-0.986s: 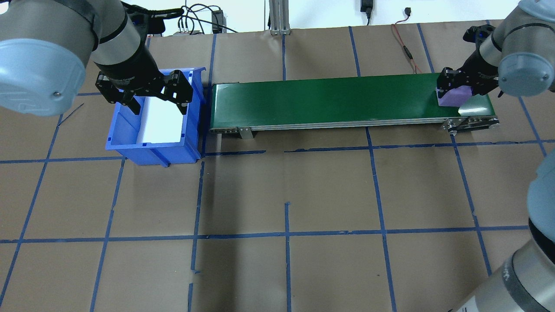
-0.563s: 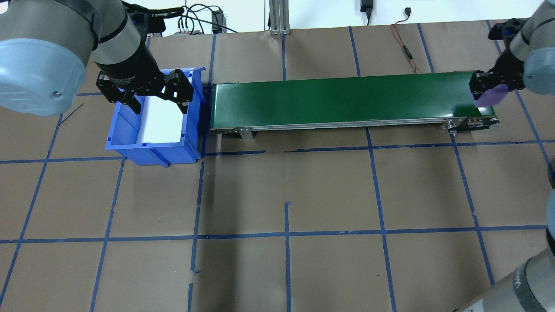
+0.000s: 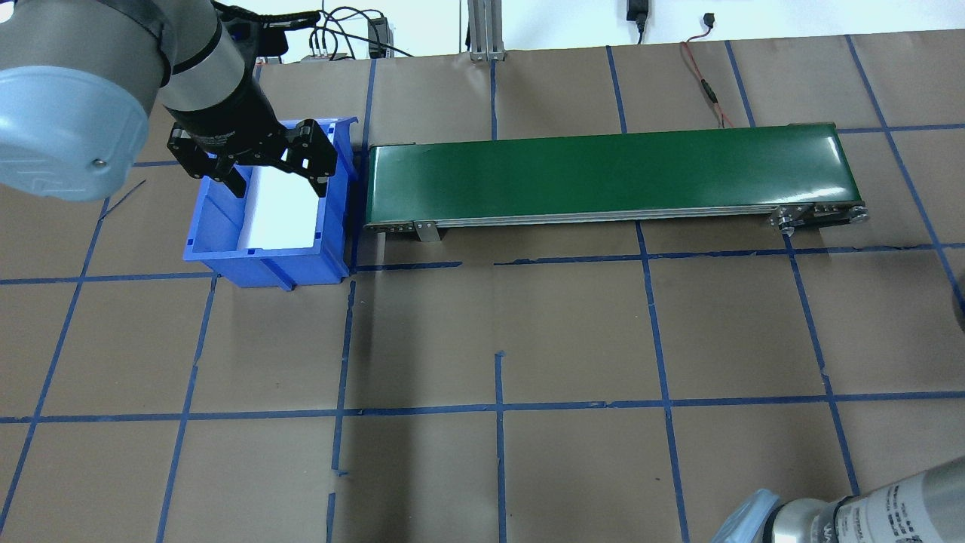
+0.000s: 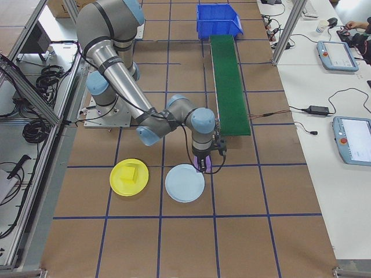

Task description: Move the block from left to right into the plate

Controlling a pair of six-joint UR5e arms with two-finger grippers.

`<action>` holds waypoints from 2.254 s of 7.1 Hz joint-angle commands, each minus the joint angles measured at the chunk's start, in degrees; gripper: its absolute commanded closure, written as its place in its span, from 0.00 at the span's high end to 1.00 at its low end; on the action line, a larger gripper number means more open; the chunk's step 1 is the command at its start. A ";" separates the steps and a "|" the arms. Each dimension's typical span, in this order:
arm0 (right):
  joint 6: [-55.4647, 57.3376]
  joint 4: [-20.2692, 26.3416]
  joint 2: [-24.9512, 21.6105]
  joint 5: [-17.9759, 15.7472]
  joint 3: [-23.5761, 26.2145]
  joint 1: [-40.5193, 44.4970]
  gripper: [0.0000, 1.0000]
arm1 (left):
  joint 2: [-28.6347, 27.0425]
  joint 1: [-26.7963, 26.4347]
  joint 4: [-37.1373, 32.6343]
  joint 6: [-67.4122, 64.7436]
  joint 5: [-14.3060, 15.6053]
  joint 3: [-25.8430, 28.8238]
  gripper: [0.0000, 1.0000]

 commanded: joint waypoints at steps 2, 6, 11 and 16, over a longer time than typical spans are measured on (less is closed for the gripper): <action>-1.65 -2.06 3.20 0.54 2.86 -4.70 0.77 | 0.00 0.00 0.01 -0.04 -0.09 0.01 1.00; 9.27 3.34 -4.04 0.19 2.16 -0.17 1.00 | 0.00 0.00 0.01 -0.04 -0.09 0.01 1.00; 39.76 26.19 -16.02 -1.13 -6.78 38.74 1.00 | 0.00 0.00 0.01 -0.04 -0.09 0.09 1.00; 60.14 32.54 -17.71 -0.16 -11.02 55.34 1.00 | 0.00 -0.17 0.01 -0.13 -0.09 0.36 1.00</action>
